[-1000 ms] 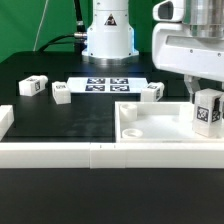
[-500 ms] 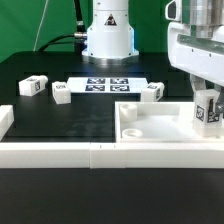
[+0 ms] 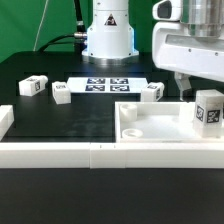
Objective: Assemble one leg
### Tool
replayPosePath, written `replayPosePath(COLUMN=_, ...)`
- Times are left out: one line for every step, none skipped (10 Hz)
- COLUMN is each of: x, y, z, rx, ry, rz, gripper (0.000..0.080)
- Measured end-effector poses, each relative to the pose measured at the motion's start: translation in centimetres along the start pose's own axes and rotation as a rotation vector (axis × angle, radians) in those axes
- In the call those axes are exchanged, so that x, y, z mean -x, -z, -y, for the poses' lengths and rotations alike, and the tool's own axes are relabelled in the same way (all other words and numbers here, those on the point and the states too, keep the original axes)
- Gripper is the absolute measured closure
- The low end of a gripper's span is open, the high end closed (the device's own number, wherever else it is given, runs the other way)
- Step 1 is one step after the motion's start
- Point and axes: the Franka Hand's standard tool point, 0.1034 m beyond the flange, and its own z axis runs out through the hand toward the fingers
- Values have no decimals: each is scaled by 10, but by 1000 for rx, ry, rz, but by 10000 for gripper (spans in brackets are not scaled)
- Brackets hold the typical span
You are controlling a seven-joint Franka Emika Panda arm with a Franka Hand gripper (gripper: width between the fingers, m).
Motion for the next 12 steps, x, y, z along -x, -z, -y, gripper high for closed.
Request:
replayPosePath(x=0, y=1, z=1, rx=5, ry=116, rz=4, gripper=151)
replayPosePath(x=0, y=2, z=2, rx=7, ry=250, rz=-1, gripper=151)
replayPosePath(x=-1, y=2, z=2, rx=8, ry=356, rz=-1, gripper=150)
replayPosePath(x=-1, y=3, z=4, rx=8, ry=439, rz=-4, gripper=150)
replayPosePath(x=-1, y=5, z=5, rx=17, ry=592, rz=-13, gripper=150)
replayPosePath(x=-2, y=5, z=6, rx=22, ry=707, rz=-18, gripper=150)
replayPosePath(x=-2, y=5, z=6, rx=25, ry=782, rz=-20, gripper=150)
replayPosePath(x=-3, y=5, z=6, rx=26, ry=857, rz=-22, gripper=150)
replayPosePath(x=-3, y=5, z=5, rx=27, ry=896, rz=-23, gripper=150)
replayPosePath(x=-4, y=5, z=5, rx=29, ry=918, rz=-24, gripper=178)
replayPosePath(x=-4, y=5, z=5, rx=29, ry=917, rz=-24, gripper=178)
replayPosePath(x=-4, y=5, z=5, rx=29, ry=917, rz=-24, gripper=379)
